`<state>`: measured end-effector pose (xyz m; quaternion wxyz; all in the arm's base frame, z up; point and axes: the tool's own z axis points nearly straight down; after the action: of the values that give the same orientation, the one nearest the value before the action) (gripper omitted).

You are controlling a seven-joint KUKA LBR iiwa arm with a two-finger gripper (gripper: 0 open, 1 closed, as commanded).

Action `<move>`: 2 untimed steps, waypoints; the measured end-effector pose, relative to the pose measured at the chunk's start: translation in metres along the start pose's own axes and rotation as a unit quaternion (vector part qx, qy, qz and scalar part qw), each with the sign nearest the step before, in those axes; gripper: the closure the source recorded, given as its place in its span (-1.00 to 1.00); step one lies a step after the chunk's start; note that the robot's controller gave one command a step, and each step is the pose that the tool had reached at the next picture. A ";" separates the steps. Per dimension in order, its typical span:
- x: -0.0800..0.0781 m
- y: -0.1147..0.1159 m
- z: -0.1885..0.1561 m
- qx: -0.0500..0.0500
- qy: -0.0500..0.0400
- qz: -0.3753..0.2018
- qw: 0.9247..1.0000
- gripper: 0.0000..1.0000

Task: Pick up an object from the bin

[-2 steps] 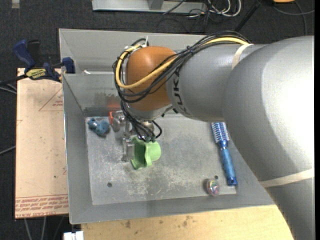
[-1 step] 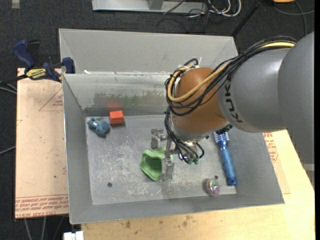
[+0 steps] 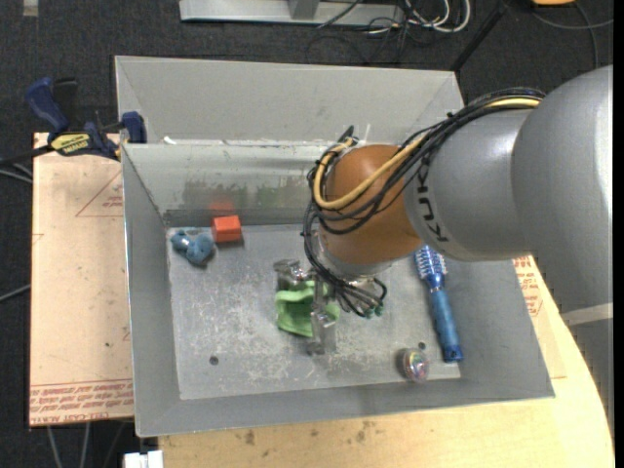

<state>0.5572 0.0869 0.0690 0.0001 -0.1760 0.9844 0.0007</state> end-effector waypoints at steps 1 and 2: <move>-0.011 -0.016 -0.001 0.000 -0.001 -0.042 0.999 -1.00; -0.011 -0.016 -0.001 0.000 -0.001 -0.042 0.999 1.00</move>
Offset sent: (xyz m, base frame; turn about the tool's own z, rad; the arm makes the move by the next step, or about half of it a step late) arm 0.0156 -0.0119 0.0010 -0.0869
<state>0.5735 0.0756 0.0704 0.0009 -0.2172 0.9761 0.0007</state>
